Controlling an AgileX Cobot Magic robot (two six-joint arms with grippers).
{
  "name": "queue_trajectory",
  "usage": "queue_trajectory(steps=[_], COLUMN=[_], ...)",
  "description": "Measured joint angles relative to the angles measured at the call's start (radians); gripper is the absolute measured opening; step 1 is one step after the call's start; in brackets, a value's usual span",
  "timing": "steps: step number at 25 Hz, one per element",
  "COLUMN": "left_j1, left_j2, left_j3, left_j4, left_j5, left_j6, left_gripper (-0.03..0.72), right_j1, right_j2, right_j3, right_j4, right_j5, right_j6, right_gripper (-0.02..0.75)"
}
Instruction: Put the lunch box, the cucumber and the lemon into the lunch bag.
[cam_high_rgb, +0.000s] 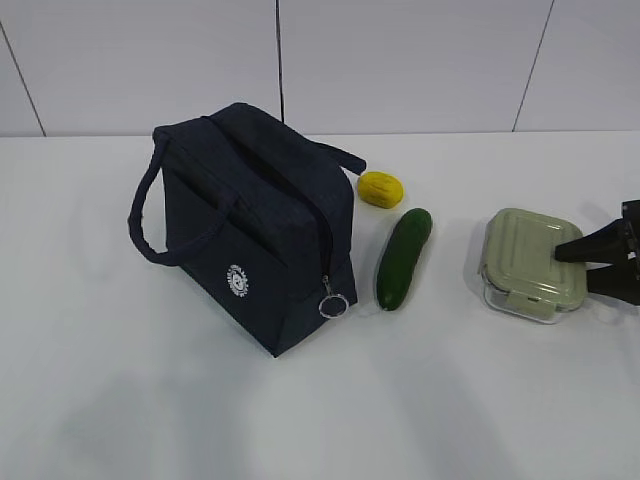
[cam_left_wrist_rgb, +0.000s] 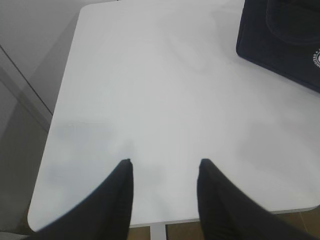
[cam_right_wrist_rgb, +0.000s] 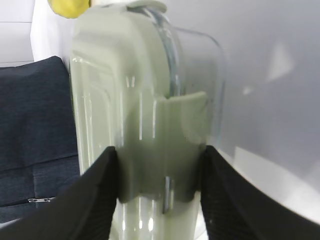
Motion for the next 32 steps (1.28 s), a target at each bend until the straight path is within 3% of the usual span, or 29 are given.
queue_trajectory(steps=[32], left_j1=[0.0], left_j2=[0.0], left_j3=[0.0], left_j4=[0.0], left_j5=[0.0], left_j6=[0.0], left_gripper=[0.309], right_j1=[0.0], right_j2=[0.0], right_j3=[0.0], right_j4=[0.022], right_j5=[-0.006], right_j6=[0.046], right_gripper=[0.365])
